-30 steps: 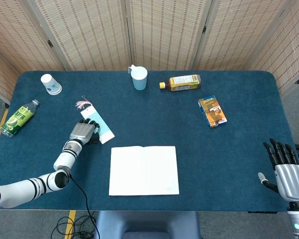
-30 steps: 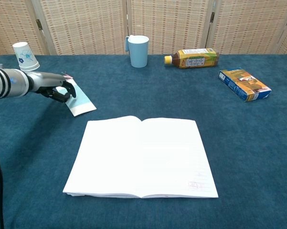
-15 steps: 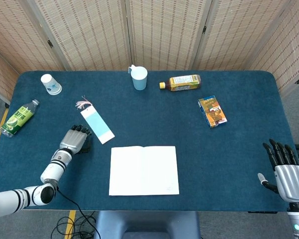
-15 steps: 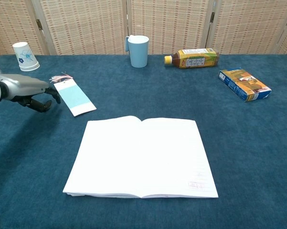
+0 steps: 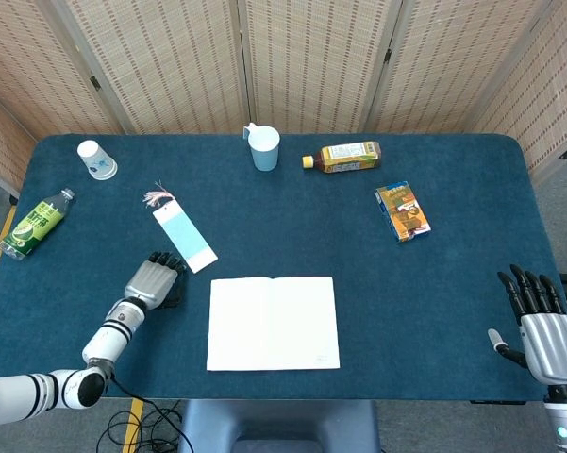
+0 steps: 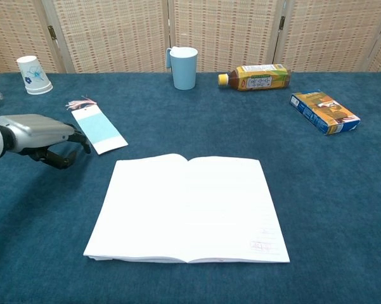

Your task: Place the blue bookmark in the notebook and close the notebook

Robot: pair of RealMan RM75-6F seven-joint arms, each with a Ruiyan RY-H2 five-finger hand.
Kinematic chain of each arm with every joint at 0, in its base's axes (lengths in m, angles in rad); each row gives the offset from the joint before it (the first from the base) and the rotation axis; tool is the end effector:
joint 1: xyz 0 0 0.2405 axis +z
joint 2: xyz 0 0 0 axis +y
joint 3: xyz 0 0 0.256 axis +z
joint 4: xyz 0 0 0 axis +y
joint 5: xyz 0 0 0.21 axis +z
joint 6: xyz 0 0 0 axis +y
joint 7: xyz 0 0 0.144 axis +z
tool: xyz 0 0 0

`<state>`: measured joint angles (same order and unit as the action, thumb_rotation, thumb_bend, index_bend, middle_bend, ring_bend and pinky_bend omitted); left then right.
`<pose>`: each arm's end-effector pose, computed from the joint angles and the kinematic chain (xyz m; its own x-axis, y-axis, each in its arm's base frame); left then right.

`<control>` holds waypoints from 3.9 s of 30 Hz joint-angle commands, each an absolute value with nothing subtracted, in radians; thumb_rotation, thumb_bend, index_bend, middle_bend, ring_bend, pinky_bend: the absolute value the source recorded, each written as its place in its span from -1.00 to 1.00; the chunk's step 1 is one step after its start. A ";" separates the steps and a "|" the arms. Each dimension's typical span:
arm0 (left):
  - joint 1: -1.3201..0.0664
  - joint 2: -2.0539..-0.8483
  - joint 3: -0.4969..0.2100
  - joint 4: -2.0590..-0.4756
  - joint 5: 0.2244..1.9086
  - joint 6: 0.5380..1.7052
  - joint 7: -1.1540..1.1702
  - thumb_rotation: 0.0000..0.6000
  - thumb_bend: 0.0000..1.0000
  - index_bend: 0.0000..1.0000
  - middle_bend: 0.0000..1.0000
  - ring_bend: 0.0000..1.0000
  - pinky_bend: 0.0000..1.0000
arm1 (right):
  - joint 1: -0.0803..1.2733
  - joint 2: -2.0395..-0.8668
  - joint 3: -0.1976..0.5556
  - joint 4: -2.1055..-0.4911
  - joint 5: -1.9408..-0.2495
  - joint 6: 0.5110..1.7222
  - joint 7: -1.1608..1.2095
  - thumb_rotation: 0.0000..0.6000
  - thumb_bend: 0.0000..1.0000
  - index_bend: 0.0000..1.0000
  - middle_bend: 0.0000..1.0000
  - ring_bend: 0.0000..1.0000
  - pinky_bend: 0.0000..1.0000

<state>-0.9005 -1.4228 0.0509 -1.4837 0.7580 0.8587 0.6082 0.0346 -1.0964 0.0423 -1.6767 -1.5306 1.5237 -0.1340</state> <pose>-0.2026 0.3518 -0.0024 0.7261 0.3944 0.5631 0.6860 -0.3611 -0.6316 -0.3029 -0.1633 0.1629 0.4800 0.0069 0.8772 -0.8773 0.0044 0.4800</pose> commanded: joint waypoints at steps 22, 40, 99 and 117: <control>-0.969 -1.518 -0.069 -1.424 0.775 0.857 0.596 -0.14 0.42 -0.59 -0.66 -0.97 -0.78 | 0.014 -1.096 0.039 -1.650 -1.529 1.543 -0.094 1.00 -0.58 -1.00 -0.96 -1.00 -1.00; -1.036 -1.625 -0.118 -1.124 0.641 0.692 0.565 -0.08 0.42 -0.59 -0.66 -0.97 -0.78 | -0.001 -1.097 0.035 -1.641 -1.527 1.552 -0.083 1.00 -0.58 -1.00 -0.96 -1.00 -1.00; -0.900 -1.417 -0.002 -1.266 0.376 0.836 0.626 -0.05 0.42 -0.63 -0.62 -0.97 -0.78 | -0.007 -1.101 0.028 -1.647 -1.563 1.564 -0.087 1.00 -0.58 -1.00 -0.96 -1.00 -1.00; -0.901 -1.535 -0.054 -1.097 0.368 0.772 0.634 -0.05 0.42 -0.65 -0.62 -0.97 -0.78 | -0.013 -1.091 0.027 -1.668 -1.567 1.569 -0.112 1.00 -0.58 -1.00 -0.95 -1.00 -1.00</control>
